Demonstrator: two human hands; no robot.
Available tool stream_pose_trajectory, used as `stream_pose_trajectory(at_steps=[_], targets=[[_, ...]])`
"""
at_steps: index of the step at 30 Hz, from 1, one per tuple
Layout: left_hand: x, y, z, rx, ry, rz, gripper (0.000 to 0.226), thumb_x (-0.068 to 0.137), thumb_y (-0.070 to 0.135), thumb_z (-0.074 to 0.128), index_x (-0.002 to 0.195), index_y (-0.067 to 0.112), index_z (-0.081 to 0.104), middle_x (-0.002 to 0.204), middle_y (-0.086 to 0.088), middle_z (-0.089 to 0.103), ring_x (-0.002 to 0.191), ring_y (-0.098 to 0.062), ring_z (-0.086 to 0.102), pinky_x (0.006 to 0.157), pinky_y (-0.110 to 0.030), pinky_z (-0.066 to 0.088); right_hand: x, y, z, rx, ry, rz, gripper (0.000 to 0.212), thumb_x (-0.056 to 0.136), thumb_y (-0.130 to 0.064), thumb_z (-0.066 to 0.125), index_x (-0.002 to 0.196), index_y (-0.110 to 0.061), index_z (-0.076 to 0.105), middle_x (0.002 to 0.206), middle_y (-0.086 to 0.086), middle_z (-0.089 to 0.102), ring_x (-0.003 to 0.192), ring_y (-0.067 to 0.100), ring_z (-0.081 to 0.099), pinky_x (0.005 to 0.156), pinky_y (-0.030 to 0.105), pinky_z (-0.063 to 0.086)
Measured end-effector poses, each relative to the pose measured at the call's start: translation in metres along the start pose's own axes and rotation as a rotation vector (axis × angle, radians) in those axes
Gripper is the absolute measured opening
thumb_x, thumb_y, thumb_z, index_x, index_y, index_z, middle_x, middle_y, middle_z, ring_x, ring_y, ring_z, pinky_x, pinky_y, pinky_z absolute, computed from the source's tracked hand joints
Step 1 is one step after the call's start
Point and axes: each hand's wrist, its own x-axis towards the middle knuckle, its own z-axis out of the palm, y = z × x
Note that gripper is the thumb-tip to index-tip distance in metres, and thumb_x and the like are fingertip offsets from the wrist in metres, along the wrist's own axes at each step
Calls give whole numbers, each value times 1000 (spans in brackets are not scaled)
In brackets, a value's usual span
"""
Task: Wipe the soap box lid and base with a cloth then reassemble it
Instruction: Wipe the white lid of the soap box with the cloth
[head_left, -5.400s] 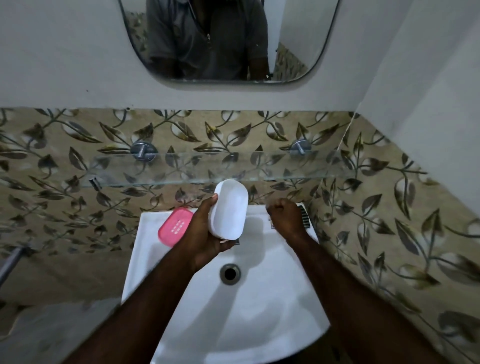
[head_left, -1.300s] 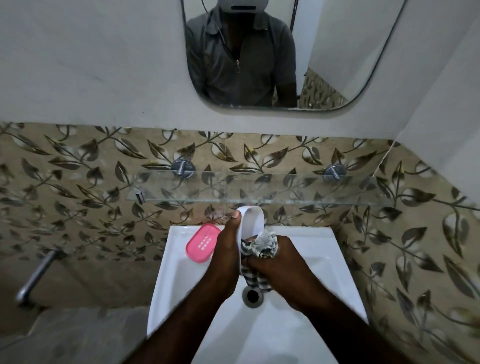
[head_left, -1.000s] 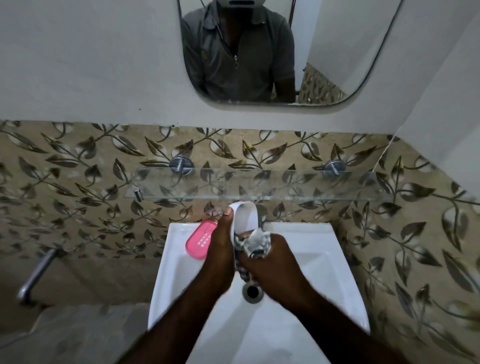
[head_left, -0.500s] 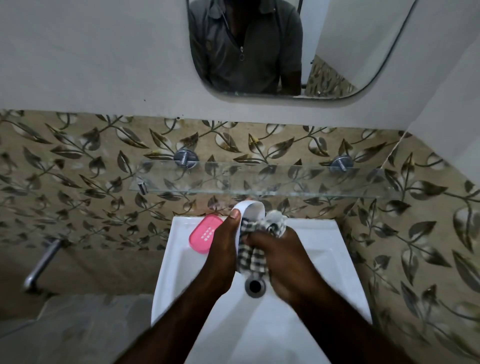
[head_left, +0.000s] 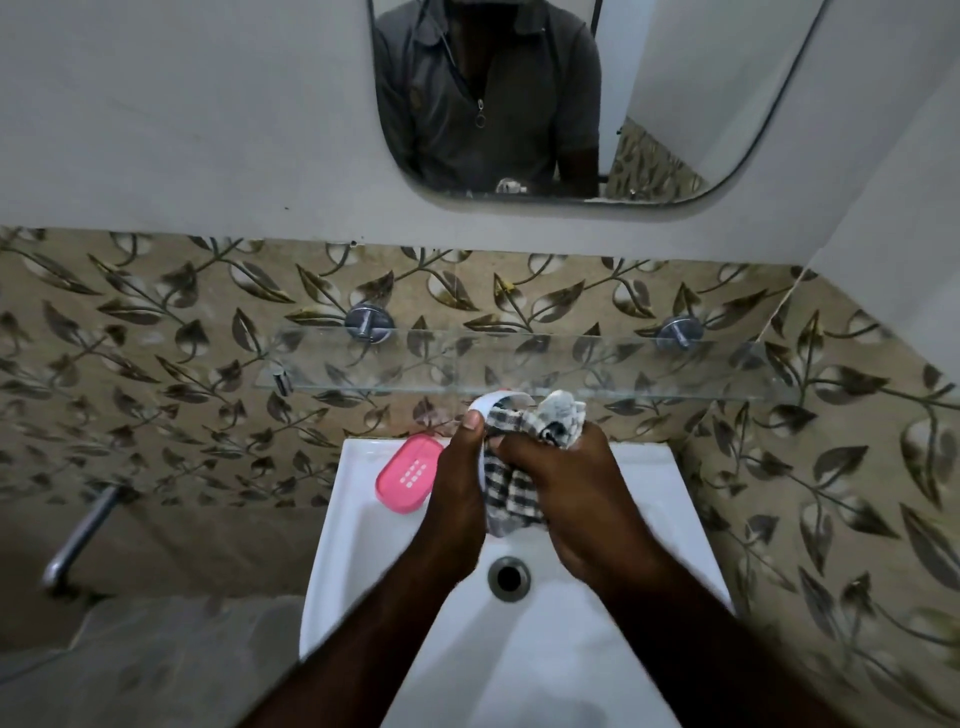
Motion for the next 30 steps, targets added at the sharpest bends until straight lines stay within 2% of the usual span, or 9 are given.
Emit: stream_pose_trajectory(at_steps=[4, 7, 10, 13, 17, 23, 25, 29, 30], targets=[[8, 12, -5, 17, 171, 20, 44, 83, 50, 52, 106, 17, 69, 90, -3, 78, 93, -23, 71, 83, -36, 55, -10, 31, -8, -453, -181, -202, 18, 85, -13, 70, 69, -15, 62, 62, -4, 64, 56, 9, 56, 56, 30, 48], [6, 9, -3, 59, 299, -17, 19, 90, 39, 58, 86, 23, 67, 73, 4, 75, 83, -19, 68, 80, -36, 53, -5, 42, -25, -848, -257, -456, 6, 76, -12, 60, 78, -14, 65, 72, 0, 67, 69, 16, 61, 64, 37, 51], [5, 9, 1, 39, 321, -44, 16, 90, 39, 60, 86, 24, 65, 90, 0, 71, 96, -23, 66, 94, -43, 51, -1, 47, -31, -1033, -249, -595, 13, 70, -23, 52, 81, -25, 59, 73, -5, 64, 73, 18, 57, 61, 36, 48], [3, 10, 2, 72, 275, -13, 19, 93, 37, 56, 82, 24, 65, 72, 6, 75, 78, -13, 70, 80, -35, 54, -10, 53, -20, -619, -134, -355, 9, 73, -14, 60, 79, -19, 64, 68, -4, 65, 63, 15, 58, 57, 29, 45], [1, 13, 2, 121, 196, 43, 24, 90, 46, 55, 88, 28, 72, 87, 3, 77, 96, -23, 69, 91, -42, 52, -20, 47, -15, -33, -162, 2, 7, 72, -10, 73, 77, -8, 69, 62, 9, 59, 58, 21, 48, 56, 33, 37], [-2, 15, 1, 63, 235, -106, 25, 91, 47, 54, 89, 23, 62, 72, -2, 72, 75, -21, 66, 71, -33, 54, -2, 59, -35, -1240, -268, -752, 22, 62, -28, 58, 84, -30, 55, 77, -8, 61, 78, 16, 60, 67, 32, 39], [-1, 15, 1, 76, 238, -115, 24, 91, 47, 55, 86, 24, 60, 79, -3, 68, 76, -21, 65, 75, -34, 53, -4, 54, -34, -1130, -248, -658, 15, 61, -26, 58, 77, -26, 60, 71, -6, 64, 71, 14, 58, 64, 30, 40], [-1, 15, -1, 111, 143, -77, 26, 91, 45, 54, 79, 26, 65, 65, 5, 74, 74, -16, 68, 74, -32, 54, -17, 41, -13, -198, -155, -69, 5, 72, -10, 70, 76, -12, 68, 61, 0, 64, 55, 15, 55, 53, 26, 43], [-1, 15, -2, 120, 133, -79, 27, 87, 48, 55, 79, 25, 68, 71, 3, 76, 77, -18, 70, 77, -34, 54, -18, 46, -15, -267, -163, -149, 9, 72, -11, 70, 80, -14, 69, 63, -5, 66, 57, 11, 57, 56, 26, 45]])
